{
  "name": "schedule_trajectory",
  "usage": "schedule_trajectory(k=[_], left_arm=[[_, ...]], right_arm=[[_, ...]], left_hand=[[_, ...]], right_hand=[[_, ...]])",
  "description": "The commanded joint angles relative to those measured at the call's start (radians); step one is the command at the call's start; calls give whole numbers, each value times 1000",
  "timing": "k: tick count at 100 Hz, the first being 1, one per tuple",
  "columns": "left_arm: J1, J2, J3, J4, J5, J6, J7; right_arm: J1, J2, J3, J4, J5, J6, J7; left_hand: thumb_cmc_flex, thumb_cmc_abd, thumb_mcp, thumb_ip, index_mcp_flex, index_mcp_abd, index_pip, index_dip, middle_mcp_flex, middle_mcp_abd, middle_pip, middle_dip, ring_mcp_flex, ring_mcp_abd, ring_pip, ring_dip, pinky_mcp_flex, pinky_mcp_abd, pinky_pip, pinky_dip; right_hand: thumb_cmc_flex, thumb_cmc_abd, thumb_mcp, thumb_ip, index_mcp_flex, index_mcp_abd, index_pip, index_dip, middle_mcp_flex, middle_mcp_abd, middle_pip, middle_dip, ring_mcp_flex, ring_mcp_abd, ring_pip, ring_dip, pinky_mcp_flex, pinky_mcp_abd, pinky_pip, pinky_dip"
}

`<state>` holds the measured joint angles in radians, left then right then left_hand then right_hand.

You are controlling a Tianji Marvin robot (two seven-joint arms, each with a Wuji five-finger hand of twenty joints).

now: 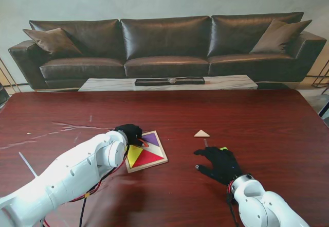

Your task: Assemble the tangram pieces into a square

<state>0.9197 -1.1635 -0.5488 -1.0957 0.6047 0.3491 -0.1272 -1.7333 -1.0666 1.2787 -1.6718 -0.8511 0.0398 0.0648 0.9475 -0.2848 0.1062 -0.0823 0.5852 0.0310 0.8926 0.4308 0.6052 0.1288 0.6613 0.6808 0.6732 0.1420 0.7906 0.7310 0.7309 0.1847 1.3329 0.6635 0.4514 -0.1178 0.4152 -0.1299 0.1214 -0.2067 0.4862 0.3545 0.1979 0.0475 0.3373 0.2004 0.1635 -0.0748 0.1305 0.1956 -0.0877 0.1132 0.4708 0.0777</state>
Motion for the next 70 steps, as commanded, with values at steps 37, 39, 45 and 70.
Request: schedule_trajectory(k=[37, 39, 45, 70], left_arm=[[8, 3, -14, -19, 23, 29, 16], [9, 3, -15, -19, 24, 30, 15], [9, 3, -15, -19, 29, 33, 18], [-5, -6, 2, 8, 16, 33, 25]], right_arm=[[-5, 1, -6, -2, 1, -2, 5], [-4, 1, -6, -2, 1, -2, 5], [-4, 1, -7, -1, 3, -2, 5], [-4, 1, -7, -2, 2, -2, 4]], left_hand=[[32, 41, -29, 49, -12, 8, -22, 15, -32, 30, -26, -20, -42, 16, -16, 7, -1, 22, 39, 20], [32, 42, -29, 50, -12, 8, -22, 15, -33, 30, -27, -20, -42, 16, -16, 7, -2, 22, 39, 20], [42, 39, -27, 51, -11, 6, -21, 16, -30, 30, -27, -20, -40, 16, -16, 7, -1, 24, 40, 20], [160, 23, 6, 51, 17, -48, 51, -13, 43, 4, 0, 49, 11, 6, 6, 3, 30, 21, 52, 4]], right_hand=[[26, 31, -13, 17, -35, -26, -14, 13, -18, -7, -8, -4, -9, -5, -11, 7, -9, 9, -23, 22], [27, 30, -13, 17, -35, -26, -14, 13, -18, -6, -9, -4, -10, -4, -11, 7, -9, 9, -23, 22], [27, 30, -13, 17, -35, -26, -14, 13, -19, -6, -9, -4, -10, -6, -11, 7, -9, 8, -24, 22], [26, 30, -16, 17, -35, -26, -16, 13, -19, -6, -12, -5, -10, -6, -11, 7, -9, 9, -26, 22]])
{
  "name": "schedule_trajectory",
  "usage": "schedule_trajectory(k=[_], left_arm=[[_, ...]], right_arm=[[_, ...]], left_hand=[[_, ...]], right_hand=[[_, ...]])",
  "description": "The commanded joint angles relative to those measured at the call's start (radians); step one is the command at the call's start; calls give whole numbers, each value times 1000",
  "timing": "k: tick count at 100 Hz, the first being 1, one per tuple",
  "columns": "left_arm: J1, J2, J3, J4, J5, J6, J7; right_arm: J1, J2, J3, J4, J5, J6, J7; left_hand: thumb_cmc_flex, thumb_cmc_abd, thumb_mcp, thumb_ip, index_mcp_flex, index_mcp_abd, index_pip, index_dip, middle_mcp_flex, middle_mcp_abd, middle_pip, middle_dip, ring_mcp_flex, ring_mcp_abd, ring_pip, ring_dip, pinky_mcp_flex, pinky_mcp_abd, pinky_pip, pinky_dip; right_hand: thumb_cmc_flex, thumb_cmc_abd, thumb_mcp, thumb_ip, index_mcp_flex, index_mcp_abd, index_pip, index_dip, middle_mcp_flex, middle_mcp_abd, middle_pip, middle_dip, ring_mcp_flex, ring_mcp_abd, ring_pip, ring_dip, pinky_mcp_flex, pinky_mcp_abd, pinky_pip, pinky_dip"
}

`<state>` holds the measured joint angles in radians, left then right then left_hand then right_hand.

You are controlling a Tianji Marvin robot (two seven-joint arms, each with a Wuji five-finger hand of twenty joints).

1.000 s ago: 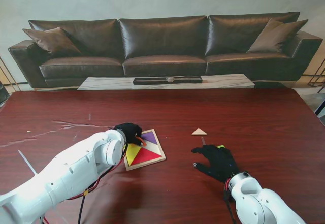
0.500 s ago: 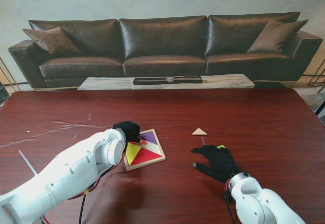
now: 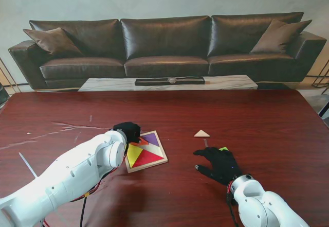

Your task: Assemble the tangram pieces into a square

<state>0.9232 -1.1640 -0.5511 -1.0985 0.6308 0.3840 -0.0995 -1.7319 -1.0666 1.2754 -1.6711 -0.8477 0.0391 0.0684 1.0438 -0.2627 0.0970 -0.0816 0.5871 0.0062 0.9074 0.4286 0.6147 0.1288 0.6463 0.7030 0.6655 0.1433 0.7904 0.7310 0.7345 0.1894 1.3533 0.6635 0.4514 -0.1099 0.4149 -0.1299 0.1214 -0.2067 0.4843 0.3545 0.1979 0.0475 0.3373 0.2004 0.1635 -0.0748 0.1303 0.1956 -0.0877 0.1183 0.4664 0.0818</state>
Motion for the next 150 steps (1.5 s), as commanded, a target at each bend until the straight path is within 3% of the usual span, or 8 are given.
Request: schedule_trajectory(k=[1, 22, 39, 87, 110, 137, 150], left_arm=[[-9, -6, 6, 12, -11, -2, -2], [-17, -12, 16, 29, -28, -6, -2], [-21, -14, 17, 38, -37, -4, -6], [-5, 2, -5, 2, -13, 6, -22], [13, 5, -26, -16, -7, 16, -14], [27, 3, -39, -19, 0, 17, 9], [39, 6, -50, -36, 10, 19, 12]], right_arm=[[-6, 1, -4, -2, -2, -2, 0], [-5, 1, -2, -1, -2, -1, 3], [-4, 2, -4, -1, -2, 1, 5], [1, 2, -11, 0, 6, 6, 14], [2, 2, -14, -1, 7, 8, 15], [3, 3, -15, -2, 6, 10, 22], [4, 3, -16, -1, 7, 10, 20]], left_hand=[[65, 0, 17, 50, 17, -25, 36, -13, 40, 2, 4, 48, 22, 5, 6, 1, 27, 17, 32, 2], [56, 5, 14, 48, 18, -26, 32, -21, 51, -2, -13, 64, 27, 13, -2, -6, 31, 22, 31, -2], [23, 14, -8, 48, 2, -5, -4, -28, 25, 8, -14, -44, 18, 18, -16, -12, 21, 29, 26, -5], [-53, 42, -42, 54, -33, 51, -145, 8, -39, 34, -90, -93, -46, 32, -75, -26, -38, 56, 1, 14], [-21, 85, -33, 52, -49, 36, -170, 18, -35, 34, -106, -104, -46, 51, -113, -49, -57, 75, -15, 17], [-7, 136, -67, 60, -83, 31, -352, 31, -76, 39, -211, -177, -127, 89, -257, -132, -227, 159, -167, 3], [-1, 140, -66, 59, -81, 23, -361, 33, -76, 41, -218, -180, -128, 94, -268, -138, -246, 167, -186, -1]], right_hand=[[26, 21, -15, 17, -35, -26, -15, 13, -19, -6, -12, -5, -10, -5, -11, 7, -9, 4, -21, 18], [26, 21, -16, 17, -34, -26, -16, 13, -18, -7, -14, -6, -10, -6, -12, 7, -9, 6, -23, 18], [27, 22, -16, 17, -34, -26, -16, 14, -18, -6, -14, -6, -9, -6, -12, 7, -9, 6, -24, 18], [28, 24, -18, 17, -35, -26, -16, 15, -18, -8, -12, -5, -9, -5, -13, 7, -11, 8, -29, 19], [28, 25, -19, 18, -36, -23, -18, 15, -18, -9, -13, -6, -8, -7, -14, 8, -11, 10, -33, 20], [30, 26, -21, 18, -35, -24, -18, 16, -18, -10, -13, -5, -7, -3, -15, 8, -11, 12, -37, 21], [31, 26, -21, 18, -35, -25, -19, 16, -18, -10, -12, -5, -6, -3, -16, 8, -11, 12, -39, 22]])
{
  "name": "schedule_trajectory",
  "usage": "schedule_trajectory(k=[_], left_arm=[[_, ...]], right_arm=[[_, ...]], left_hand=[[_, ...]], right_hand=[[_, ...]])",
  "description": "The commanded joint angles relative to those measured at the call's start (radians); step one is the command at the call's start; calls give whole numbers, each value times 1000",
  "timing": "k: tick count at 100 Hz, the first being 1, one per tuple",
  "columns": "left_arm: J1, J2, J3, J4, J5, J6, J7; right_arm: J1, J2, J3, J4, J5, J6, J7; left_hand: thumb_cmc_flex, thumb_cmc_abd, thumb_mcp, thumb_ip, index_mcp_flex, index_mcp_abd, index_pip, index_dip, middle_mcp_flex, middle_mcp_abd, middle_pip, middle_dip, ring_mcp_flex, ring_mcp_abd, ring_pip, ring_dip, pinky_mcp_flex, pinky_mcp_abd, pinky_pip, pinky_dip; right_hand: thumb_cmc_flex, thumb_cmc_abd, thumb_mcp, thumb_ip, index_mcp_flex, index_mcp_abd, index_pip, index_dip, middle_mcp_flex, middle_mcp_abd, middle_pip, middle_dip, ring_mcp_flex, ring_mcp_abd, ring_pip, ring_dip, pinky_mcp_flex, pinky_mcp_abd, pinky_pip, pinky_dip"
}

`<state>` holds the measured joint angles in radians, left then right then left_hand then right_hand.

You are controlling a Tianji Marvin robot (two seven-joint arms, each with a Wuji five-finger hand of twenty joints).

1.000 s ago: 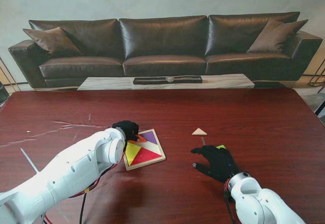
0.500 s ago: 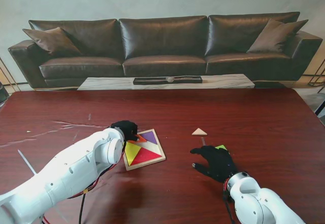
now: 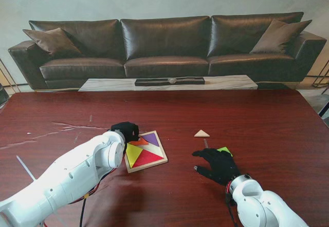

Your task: Assemble the tangram pieces into a square

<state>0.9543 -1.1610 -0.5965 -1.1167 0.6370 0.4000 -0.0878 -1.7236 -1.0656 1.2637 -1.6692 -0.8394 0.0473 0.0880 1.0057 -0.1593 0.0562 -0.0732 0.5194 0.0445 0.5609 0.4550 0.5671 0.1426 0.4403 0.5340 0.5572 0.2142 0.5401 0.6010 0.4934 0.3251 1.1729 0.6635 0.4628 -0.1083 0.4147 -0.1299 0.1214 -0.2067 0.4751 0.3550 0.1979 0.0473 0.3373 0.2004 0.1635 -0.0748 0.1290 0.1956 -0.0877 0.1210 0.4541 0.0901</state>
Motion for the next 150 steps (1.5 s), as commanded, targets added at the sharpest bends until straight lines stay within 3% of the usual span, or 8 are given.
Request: schedule_trajectory(k=[1, 57, 80, 100, 118, 129, 150], left_arm=[[9, 4, -6, -20, 5, 4, 0], [34, 23, -6, -76, 8, 50, -59], [51, 21, -26, -86, 45, 44, -16], [69, 21, -41, -106, 91, 26, 26], [51, 24, -1, -97, 114, 14, 16], [34, 21, 26, -81, 116, 12, 15], [14, 11, 59, -47, 99, 8, 22]], right_arm=[[-4, 2, -5, -2, -1, 2, 0], [0, 1, -9, 4, -1, -4, -9], [1, 1, -12, 5, 5, -5, -8], [1, 1, -13, 6, 6, -4, -9], [-1, 0, -11, 6, 7, -5, -12], [-4, 0, -8, 5, 5, -5, -14], [-7, -1, -5, 6, 8, -7, -16]], left_hand=[[37, 37, -25, 50, -11, -15, -14, 7, -27, 27, -11, -11, -19, 24, -18, -8, -4, 32, -5, -1], [32, 51, -40, 54, 38, 12, -15, 2, -20, 39, -20, -14, 38, 9, 38, 19, 24, 16, 17, 1], [24, 35, -43, 56, 27, 13, -12, 9, -44, 40, -29, -17, 6, 8, 31, 19, 5, 12, 19, 3], [-68, 28, -48, 66, -79, 67, -127, -37, -143, 49, -83, -38, -94, 7, -39, -1, -104, 19, -40, 19], [-141, 9, -50, 67, -193, 132, -312, -77, -339, 84, -188, -72, -267, 19, -157, -44, -269, 17, -187, 37], [-148, -4, -48, 68, -211, 150, -355, -78, -393, 94, -222, -77, -316, 25, -186, -53, -319, 22, -233, 36], [-155, -3, -45, 69, -212, 156, -385, -78, -391, 93, -233, -74, -315, 28, -193, -54, -328, 19, -248, 40]], right_hand=[[20, 25, -21, 18, -35, -25, -9, 16, -19, -9, -12, -5, -6, -3, -15, 8, -11, 10, -26, 13], [23, 26, -23, 18, -35, -27, -14, 16, -19, -10, -15, -7, -8, -4, -17, 8, -10, 9, -33, 18], [24, 28, -23, 19, -34, -27, -14, 18, -18, -11, -17, -8, -8, -6, -16, 9, -9, 9, -36, 20], [25, 29, -24, 19, -34, -28, -12, 19, -19, -12, -17, -7, -9, -6, -17, 8, -10, 7, -38, 21], [25, 29, -25, 19, -35, -27, -12, 19, -18, -12, -18, -8, -9, -5, -17, 9, -10, 7, -40, 22], [26, 29, -25, 19, -34, -28, -12, 19, -18, -12, -18, -8, -8, -5, -16, 9, -10, 8, -42, 23], [25, 28, -26, 19, -35, -28, -13, 19, -19, -12, -19, -8, -9, -5, -17, 8, -9, 8, -44, 25]])
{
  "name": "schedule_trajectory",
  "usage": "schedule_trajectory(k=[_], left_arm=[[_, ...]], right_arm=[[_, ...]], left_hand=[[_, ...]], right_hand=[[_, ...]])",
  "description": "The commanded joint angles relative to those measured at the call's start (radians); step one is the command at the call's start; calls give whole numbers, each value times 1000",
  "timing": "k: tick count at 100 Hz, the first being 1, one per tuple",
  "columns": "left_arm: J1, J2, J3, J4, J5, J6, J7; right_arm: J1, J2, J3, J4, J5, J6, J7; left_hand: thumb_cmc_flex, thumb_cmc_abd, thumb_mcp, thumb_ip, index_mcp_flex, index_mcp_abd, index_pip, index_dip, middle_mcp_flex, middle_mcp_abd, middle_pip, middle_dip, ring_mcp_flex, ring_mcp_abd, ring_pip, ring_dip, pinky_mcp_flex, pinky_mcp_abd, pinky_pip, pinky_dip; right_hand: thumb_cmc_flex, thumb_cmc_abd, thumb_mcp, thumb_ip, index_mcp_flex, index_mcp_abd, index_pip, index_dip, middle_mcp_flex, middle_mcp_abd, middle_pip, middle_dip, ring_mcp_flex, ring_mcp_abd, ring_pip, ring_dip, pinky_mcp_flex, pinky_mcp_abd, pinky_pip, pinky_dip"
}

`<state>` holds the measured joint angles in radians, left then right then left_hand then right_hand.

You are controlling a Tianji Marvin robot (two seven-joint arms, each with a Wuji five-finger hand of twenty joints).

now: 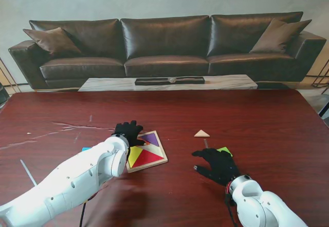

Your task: Assemble the tangram pieces into a square

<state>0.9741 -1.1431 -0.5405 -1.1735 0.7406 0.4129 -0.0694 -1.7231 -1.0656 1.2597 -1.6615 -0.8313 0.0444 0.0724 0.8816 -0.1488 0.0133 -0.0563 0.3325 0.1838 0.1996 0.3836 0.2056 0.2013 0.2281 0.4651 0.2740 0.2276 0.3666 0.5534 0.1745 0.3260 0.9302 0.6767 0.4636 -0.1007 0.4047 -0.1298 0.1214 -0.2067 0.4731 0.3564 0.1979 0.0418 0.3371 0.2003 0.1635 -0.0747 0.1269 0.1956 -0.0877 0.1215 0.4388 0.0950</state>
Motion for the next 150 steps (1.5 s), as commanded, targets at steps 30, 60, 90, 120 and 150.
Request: schedule_trajectory(k=[30, 60, 90, 120, 150], left_arm=[[-26, -25, 29, 54, -30, -11, 28], [-47, -39, 55, 95, -51, -19, 42], [-52, -41, 62, 103, -47, -17, 48], [-50, -36, 64, 97, -41, -6, 37], [-40, -36, 44, 81, -48, -14, 39]], right_arm=[[-9, 0, 2, -2, 2, -5, 0], [-8, -1, 3, -1, 6, -7, 2], [-6, -1, 2, 1, 10, -7, 3], [-4, -1, 2, 2, 13, -6, 3], [-2, -1, -1, 2, 12, -3, 4]], left_hand=[[-24, -22, 7, 53, -11, 18, -35, 4, -18, 35, -26, 2, -22, 13, -16, -1, -1, 18, 0, 37], [-7, -31, 26, 55, 5, 16, -30, 14, -7, 34, -21, 8, -9, 14, -9, 3, 8, 16, 6, 46], [34, -52, 66, 53, 28, 7, -7, 23, 10, 32, 2, 15, 10, 11, 6, 8, 21, 10, 15, 49], [40, -60, 108, 49, 35, 6, 18, 26, 17, 30, 19, 13, 21, 9, 16, 8, 30, 7, 21, 49], [-16, -43, 109, 41, 28, 7, 23, 20, 11, 30, 16, 6, 1, 14, 4, 1, 11, 13, 12, 45]], right_hand=[[24, 20, -16, 19, -34, -29, -11, 17, -17, -7, -20, -8, -8, -5, -15, 8, -9, 8, -31, 22], [24, 20, -15, 19, -35, -30, -11, 18, -18, -6, -20, -8, -8, -5, -15, 9, -8, 8, -33, 25], [24, 20, -15, 19, -34, -30, -11, 18, -18, -8, -20, -8, -8, -5, -15, 9, -8, 7, -34, 27], [25, 21, -15, 19, -35, -30, -11, 18, -18, -7, -20, -8, -8, -6, -15, 9, -8, 8, -36, 29], [25, 21, -15, 19, -35, -29, -11, 19, -19, -8, -21, -9, -8, -7, -15, 9, -8, 8, -37, 30]])
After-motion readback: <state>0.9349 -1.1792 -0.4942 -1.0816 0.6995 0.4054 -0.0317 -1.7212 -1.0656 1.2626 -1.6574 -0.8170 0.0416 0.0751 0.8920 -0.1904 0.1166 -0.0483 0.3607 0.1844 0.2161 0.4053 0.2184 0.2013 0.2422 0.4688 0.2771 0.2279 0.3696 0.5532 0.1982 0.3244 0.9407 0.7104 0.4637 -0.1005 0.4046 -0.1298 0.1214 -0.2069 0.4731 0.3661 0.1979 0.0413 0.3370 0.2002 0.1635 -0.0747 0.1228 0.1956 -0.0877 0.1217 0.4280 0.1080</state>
